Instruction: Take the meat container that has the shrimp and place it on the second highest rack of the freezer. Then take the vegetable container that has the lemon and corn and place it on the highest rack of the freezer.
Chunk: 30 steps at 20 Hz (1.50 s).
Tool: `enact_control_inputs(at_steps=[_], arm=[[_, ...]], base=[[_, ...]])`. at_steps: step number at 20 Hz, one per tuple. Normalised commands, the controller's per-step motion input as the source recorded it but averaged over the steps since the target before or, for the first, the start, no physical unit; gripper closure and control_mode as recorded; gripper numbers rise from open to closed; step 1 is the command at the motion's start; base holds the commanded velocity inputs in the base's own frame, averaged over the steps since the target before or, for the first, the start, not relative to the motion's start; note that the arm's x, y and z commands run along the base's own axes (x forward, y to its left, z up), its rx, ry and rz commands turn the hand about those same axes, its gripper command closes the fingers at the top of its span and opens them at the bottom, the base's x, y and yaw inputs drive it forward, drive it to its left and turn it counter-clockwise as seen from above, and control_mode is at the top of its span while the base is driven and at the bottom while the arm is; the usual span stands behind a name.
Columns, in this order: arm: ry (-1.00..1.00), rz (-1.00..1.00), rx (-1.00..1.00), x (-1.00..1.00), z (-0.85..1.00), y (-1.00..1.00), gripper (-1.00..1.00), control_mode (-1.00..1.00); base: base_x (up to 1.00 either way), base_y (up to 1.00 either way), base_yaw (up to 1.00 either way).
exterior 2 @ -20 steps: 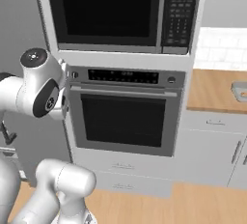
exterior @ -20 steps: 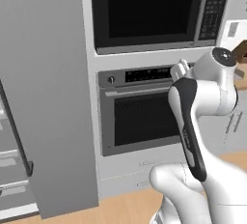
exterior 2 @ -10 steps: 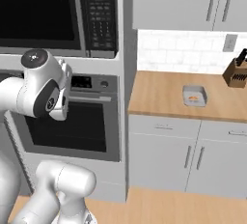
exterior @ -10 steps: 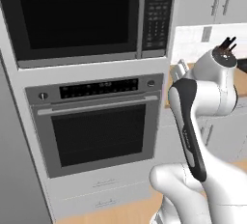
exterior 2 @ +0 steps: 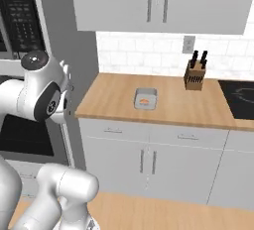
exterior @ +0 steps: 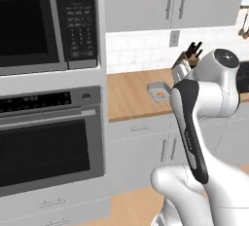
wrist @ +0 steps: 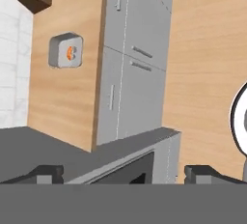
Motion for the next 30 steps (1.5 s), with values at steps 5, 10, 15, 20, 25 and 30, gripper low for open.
enact_control_inputs(at_steps=[5,10,15,20,25,30], arm=[[0.0,0.0,0.0,0.0,0.0,0.0,-1.0,1.0],[0.0,0.0,0.0,0.0,0.0,0.0,-1.0,1.0],[0.0,0.0,0.0,0.0,0.0,0.0,-1.0,1.0],[0.07,0.01,0.0,0.04,-0.63,0.1,-1.0,-1.0],[0.12,0.01,0.0,0.0,-0.82,0.11,-1.0,-1.0],[0.2,0.08,0.01,0.01,-0.53,0.24,-1.0,-1.0]], base=[[0.73,-1.0,0.0],[0.82,-0.8,0.03],[0.66,-0.12,0.05],[0.08,0.02,0.0],[0.0,0.0,0.0],[0.0,0.0,0.0]])
